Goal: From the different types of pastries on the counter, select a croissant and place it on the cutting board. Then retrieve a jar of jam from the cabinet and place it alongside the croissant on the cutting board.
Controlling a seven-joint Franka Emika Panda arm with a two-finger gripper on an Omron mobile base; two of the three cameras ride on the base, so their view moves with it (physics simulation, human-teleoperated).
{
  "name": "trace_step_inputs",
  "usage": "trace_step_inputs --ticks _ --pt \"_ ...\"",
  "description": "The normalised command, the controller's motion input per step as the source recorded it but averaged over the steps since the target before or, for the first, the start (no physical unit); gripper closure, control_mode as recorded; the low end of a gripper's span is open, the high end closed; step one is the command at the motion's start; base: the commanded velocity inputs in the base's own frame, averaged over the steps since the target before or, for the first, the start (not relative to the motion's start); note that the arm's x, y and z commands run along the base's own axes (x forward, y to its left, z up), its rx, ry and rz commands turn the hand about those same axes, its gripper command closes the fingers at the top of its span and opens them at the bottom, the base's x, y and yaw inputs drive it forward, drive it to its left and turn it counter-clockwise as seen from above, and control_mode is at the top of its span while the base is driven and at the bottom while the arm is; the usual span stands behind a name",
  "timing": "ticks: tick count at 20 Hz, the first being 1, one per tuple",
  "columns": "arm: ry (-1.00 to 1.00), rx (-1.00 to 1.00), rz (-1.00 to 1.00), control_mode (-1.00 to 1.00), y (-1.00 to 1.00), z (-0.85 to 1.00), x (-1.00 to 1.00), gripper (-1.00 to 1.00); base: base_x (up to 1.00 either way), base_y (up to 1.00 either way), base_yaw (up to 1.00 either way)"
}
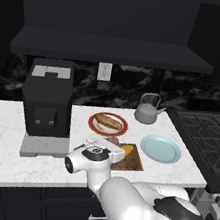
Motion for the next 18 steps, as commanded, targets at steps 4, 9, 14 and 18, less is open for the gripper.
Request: trace_step_inputs --ticks 4,9,14,18 --pt "0.0 0.04 0.0 -1.0 0.0 -0.04 0.08 1.0 0.0 0.0 0.0" --pt "0.0 0.06 0.0 -1.0 0.0 -0.01 0.04 1.0 0.0 0.0 0.0" --pt "-0.03 0.04 0.0 -1.0 -0.02 -0.18 0.01 1.0 0.0 0.0 0.0" --pt "-0.04 0.02 0.01 -1.0 -0.07 -0.35 0.03 1.0 0.0 0.0 0.0"
